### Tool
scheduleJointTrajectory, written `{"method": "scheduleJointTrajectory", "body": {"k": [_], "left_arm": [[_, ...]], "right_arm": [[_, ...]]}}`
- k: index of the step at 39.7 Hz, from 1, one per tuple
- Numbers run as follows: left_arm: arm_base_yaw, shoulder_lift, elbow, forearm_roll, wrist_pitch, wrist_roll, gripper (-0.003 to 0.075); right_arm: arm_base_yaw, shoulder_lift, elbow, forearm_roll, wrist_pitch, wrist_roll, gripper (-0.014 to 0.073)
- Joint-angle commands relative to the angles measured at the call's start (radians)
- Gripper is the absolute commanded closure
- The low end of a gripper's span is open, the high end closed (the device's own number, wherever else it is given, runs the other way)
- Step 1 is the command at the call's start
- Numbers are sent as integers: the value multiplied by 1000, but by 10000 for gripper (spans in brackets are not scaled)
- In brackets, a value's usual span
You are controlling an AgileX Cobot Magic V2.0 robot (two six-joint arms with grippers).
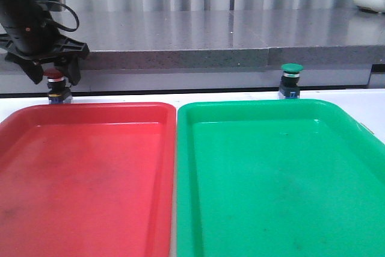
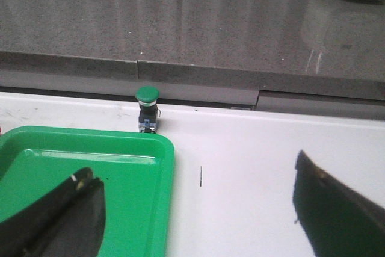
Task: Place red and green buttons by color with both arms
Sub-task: 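Reach the left gripper down and grasp the red-capped button, then carry the red button with the left gripper into the red tray and release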
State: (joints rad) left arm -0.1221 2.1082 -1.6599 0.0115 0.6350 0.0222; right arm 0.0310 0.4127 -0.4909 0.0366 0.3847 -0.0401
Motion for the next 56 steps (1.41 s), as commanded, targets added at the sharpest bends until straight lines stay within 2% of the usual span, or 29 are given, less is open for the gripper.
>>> {"method": "scheduleJointTrajectory", "body": {"k": [1,4,7,11,21,38,46,56], "left_arm": [[0,-57,-33,-5,-55,-5,425],[0,-57,-36,-5,-60,-5,542],[0,-57,-38,-5,-53,-5,627],[0,-72,-49,-5,-24,-5,687],[-7,-237,4,-12,11,-5,690],[-176,-643,598,-57,-188,-5,690],[-267,-697,831,-105,-334,-5,689],[-304,-649,904,-118,-396,-12,687]], "right_arm": [[-7,13,-37,5,-72,-4,-55],[-7,13,-37,5,-72,-4,-55],[-7,13,-37,5,-72,-4,-55],[-7,13,-37,5,-72,-4,-55],[-7,13,-37,5,-72,-4,-55],[-7,13,-37,5,-72,-4,-55],[-7,13,-37,5,-72,-4,-55],[-7,13,-37,5,-72,-4,-55]]}}
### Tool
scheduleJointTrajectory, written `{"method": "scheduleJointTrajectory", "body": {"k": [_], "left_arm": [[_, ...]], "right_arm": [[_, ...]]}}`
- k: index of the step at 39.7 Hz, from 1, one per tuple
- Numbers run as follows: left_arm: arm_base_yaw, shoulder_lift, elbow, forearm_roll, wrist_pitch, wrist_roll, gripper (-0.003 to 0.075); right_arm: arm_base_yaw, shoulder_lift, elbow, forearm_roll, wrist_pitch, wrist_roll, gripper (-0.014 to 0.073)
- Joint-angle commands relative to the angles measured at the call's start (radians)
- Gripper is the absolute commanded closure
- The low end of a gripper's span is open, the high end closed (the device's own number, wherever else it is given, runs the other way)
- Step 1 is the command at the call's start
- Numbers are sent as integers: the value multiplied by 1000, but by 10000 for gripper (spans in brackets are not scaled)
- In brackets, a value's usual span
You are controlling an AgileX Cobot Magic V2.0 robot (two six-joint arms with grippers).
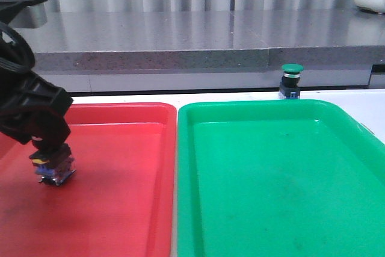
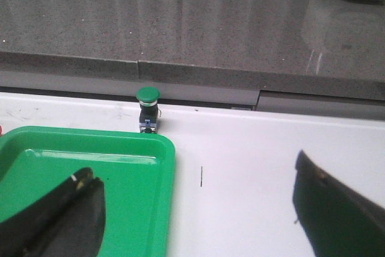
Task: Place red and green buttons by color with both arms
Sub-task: 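Carry the red button with the left gripper into the red tray and release, then withdraw the left gripper upward away from the red tray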
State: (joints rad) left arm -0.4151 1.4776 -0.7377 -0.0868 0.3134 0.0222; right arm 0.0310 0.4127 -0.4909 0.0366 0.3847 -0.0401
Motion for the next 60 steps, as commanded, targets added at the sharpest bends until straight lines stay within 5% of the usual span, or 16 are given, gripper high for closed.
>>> {"method": "scheduleJointTrajectory", "body": {"k": [1,9,16,19,29,41,49,60], "left_arm": [[-11,-18,-19,-26,-75,-12,686],[-11,-20,-19,-28,-72,-12,543],[-11,-22,-23,-90,-56,-12,222],[-11,-33,-49,-95,-36,-12,161],[-9,-123,-182,-1,119,-12,265],[140,-241,-216,37,222,-12,738],[268,-425,-134,37,231,-12,740],[298,-851,146,10,91,-12,740]], "right_arm": [[-7,13,-37,5,-72,-4,-55],[-7,13,-37,5,-72,-4,-55],[-7,13,-37,5,-72,-4,-55],[-7,13,-37,5,-72,-4,-55],[-7,13,-37,5,-72,-4,-55],[-7,13,-37,5,-72,-4,-55],[-7,13,-37,5,-72,-4,-55],[-7,13,-37,5,-72,-4,-55]]}}
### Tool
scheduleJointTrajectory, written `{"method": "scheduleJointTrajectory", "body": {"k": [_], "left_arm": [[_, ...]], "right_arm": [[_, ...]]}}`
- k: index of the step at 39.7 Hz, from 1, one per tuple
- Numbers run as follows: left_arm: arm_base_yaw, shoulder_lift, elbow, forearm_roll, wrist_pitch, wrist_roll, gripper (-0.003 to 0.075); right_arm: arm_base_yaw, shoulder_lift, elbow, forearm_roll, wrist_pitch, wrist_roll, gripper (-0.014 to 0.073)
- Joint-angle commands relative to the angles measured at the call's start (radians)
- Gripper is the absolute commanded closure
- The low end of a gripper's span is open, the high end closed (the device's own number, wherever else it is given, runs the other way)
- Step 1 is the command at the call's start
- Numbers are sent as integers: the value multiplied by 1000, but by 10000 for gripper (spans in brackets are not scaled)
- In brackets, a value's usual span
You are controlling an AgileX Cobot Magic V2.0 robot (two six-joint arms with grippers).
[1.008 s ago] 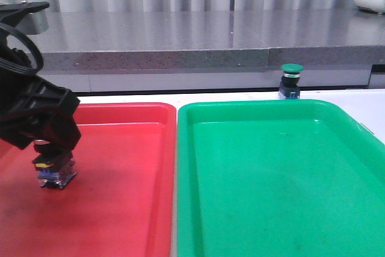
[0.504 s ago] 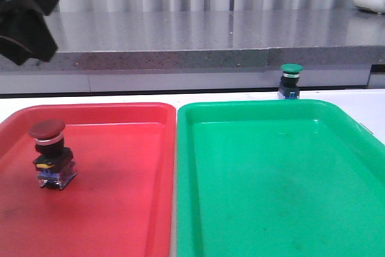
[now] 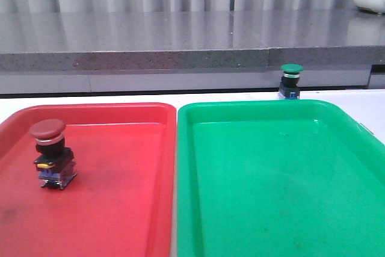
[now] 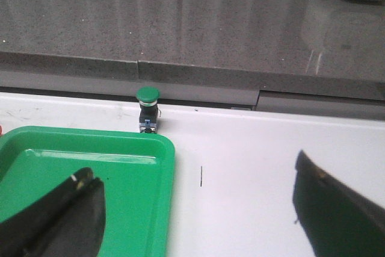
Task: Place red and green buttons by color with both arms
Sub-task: 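Withdraw the left gripper upward away from the red tray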
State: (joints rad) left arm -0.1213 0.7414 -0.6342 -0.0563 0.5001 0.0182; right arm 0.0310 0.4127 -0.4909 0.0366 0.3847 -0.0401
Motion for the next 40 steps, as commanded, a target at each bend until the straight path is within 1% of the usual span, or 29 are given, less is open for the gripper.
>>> {"method": "scheduleJointTrajectory", "body": {"k": [1,5,11,18,22,40], "left_arm": [[4,-150,61,-29,-96,-8,740],[4,-314,135,-65,-98,-8,740],[4,-547,210,-66,-98,-8,740],[4,-724,250,-66,-91,-8,740],[4,-765,254,-66,-96,-8,740],[4,-760,265,-66,-106,-8,740]], "right_arm": [[-7,13,-37,5,-72,-4,-55],[-7,13,-37,5,-72,-4,-55],[-7,13,-37,5,-72,-4,-55],[-7,13,-37,5,-72,-4,-55],[-7,13,-37,5,-72,-4,-55],[-7,13,-37,5,-72,-4,-55]]}}
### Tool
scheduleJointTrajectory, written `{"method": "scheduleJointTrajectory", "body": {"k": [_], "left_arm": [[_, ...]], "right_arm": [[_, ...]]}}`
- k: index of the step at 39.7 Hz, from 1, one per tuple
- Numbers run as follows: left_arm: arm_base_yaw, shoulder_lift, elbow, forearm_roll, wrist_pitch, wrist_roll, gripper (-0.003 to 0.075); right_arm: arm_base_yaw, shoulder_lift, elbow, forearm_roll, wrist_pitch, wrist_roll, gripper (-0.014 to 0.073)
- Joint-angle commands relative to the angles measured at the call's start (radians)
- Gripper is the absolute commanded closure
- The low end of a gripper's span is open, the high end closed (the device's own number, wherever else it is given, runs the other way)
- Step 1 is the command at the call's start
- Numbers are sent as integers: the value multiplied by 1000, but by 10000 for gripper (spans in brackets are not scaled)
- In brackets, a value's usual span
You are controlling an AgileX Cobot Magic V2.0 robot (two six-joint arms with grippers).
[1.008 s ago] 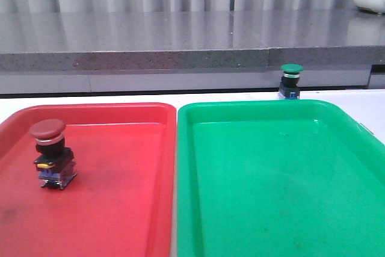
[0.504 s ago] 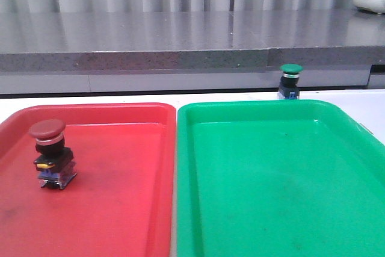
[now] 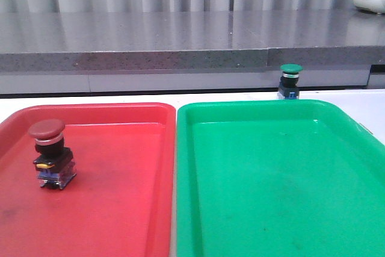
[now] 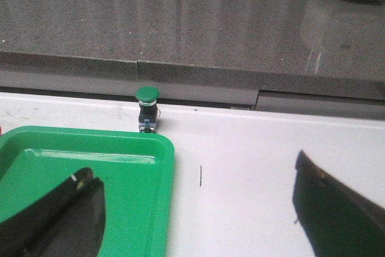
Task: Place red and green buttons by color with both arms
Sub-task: 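Withdraw the left gripper upward away from the red tray, then lower the right gripper over the green-capped button and grasp it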
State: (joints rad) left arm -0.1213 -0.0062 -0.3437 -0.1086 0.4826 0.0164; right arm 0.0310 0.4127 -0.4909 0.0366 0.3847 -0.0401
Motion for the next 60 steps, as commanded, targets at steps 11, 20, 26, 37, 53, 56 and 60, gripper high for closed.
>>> {"method": "scheduleJointTrajectory", "body": {"k": [11,20,26,37,53,56,60], "left_arm": [[4,-12,-25,-14,-89,-7,740],[4,-12,-25,-14,-89,-7,740],[4,-12,-25,-14,-89,-7,740],[4,-12,-25,-14,-89,-7,740],[4,-12,-25,-14,-89,-7,740],[4,-12,-25,-14,-89,-7,740],[4,-12,-25,-14,-89,-7,740]], "right_arm": [[-7,47,-43,18,-108,12,-44],[-7,408,-180,36,-149,14,34],[-7,659,-333,36,-148,14,32],[40,1006,-583,36,-160,13,-67],[146,1374,-938,42,-62,60,-51],[136,1418,-989,42,-42,83,-51],[120,1471,-1046,42,-18,112,-51]]}}
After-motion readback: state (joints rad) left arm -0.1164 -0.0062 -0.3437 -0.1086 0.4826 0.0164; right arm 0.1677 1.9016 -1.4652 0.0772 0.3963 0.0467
